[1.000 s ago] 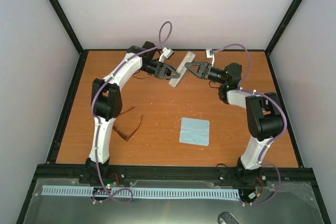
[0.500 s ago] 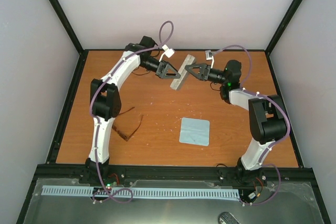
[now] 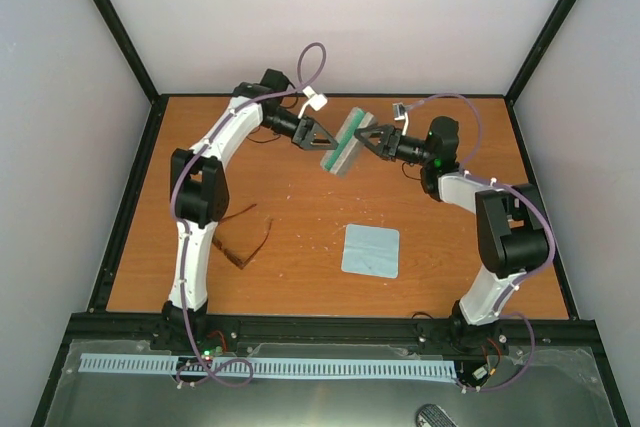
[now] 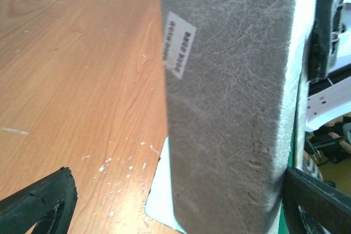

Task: Organize the sunglasses
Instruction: Open the sunglasses case.

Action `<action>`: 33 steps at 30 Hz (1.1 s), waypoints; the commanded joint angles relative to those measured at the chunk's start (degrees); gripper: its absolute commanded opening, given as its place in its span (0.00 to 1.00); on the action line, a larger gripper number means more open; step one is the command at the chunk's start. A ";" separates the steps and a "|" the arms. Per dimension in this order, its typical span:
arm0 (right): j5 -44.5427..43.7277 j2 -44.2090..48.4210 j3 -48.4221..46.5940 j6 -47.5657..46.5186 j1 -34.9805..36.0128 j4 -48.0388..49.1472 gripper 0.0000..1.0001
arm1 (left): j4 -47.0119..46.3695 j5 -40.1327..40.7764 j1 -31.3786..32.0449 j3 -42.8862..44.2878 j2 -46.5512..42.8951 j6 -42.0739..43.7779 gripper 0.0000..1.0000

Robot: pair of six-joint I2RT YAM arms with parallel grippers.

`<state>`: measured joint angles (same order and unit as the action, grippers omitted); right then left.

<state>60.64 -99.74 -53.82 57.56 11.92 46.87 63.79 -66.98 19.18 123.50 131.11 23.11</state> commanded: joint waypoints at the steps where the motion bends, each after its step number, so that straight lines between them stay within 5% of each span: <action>1: 7.51 6.89 -0.61 -1.19 1.06 3.32 0.03 | -3.95 11.74 -3.83 1.07 3.97 1.91 1.00; 23: 7.57 8.49 -1.87 -7.06 1.01 -6.02 0.03 | -9.58 20.59 -6.25 -0.53 3.61 1.21 1.00; 33: 2.36 6.22 -3.38 -8.84 1.01 -6.13 0.03 | -8.24 -0.18 -7.71 -6.27 -1.45 -2.56 1.00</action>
<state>60.23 -95.50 -54.13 48.53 12.58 34.87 57.10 -62.87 14.22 120.20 132.22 21.87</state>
